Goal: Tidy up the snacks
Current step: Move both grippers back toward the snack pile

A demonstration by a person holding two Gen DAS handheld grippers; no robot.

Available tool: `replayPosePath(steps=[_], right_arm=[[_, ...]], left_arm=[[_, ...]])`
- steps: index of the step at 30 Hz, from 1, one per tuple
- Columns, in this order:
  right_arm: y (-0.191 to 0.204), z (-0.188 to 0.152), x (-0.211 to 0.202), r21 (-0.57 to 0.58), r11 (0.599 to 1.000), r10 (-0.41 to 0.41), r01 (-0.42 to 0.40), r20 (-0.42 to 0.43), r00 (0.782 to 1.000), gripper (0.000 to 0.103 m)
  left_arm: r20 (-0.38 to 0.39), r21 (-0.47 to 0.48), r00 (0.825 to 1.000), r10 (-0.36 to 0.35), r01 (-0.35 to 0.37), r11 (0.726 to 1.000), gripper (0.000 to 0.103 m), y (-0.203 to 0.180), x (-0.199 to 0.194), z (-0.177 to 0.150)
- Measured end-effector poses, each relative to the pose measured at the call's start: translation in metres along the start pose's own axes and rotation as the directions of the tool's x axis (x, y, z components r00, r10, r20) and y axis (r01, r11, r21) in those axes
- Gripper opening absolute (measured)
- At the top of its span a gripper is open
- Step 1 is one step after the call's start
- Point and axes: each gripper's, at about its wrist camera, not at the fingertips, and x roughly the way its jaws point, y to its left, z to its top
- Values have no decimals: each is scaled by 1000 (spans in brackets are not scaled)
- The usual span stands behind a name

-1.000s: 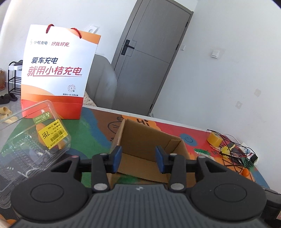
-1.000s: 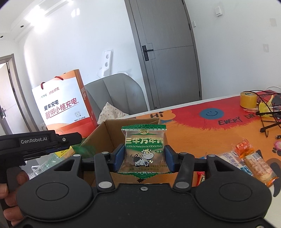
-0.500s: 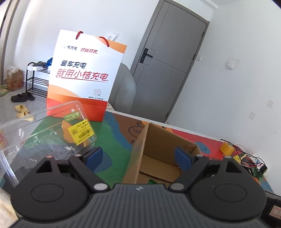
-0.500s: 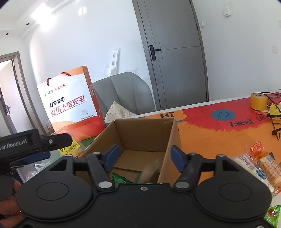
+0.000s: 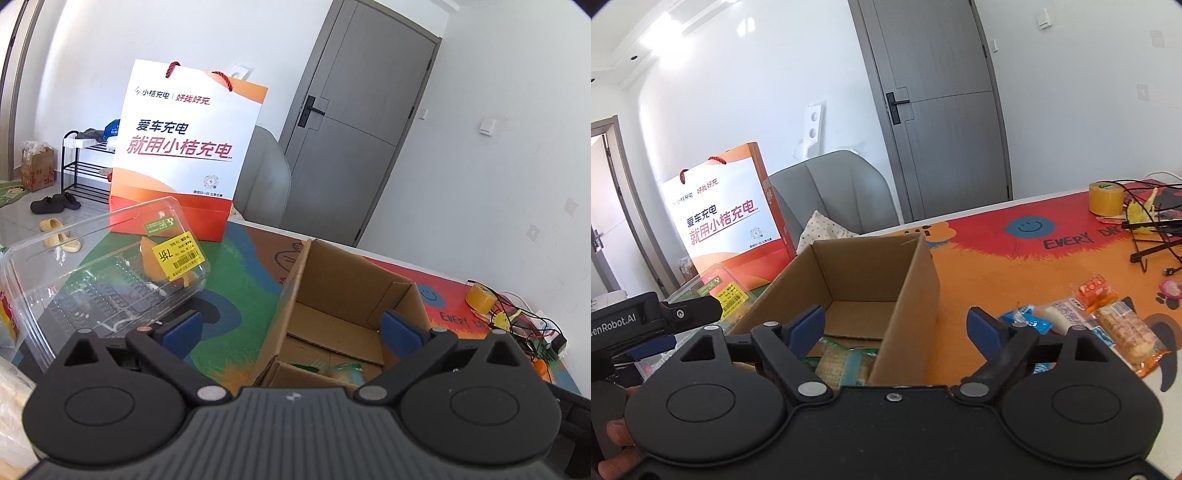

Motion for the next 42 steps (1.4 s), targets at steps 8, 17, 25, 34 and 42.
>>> replayPosePath(steps=[8,17,25,34,42], right_arm=[[-21,0,-27,22,999,-50,50,30,998,88],[-61,-3,-52,96,986,-140,136,36,990,89],[-89,-13,-68,140,971,-197,192,20,980,89],[-103,-31,-76,142,962,-232,233,-21,972,89],[-107,-45,-64,128,964,-227,233,-63,972,89]], left_arm=[[-13,18,998,-56,57,998,102,-19,-6,-7],[-33,67,992,-123,125,990,102,-48,-10,-17],[-67,113,983,-170,177,978,102,-77,-18,-30],[-106,175,975,-198,214,961,102,-103,-23,-51],[-132,210,974,-183,208,955,101,-116,-15,-68]])
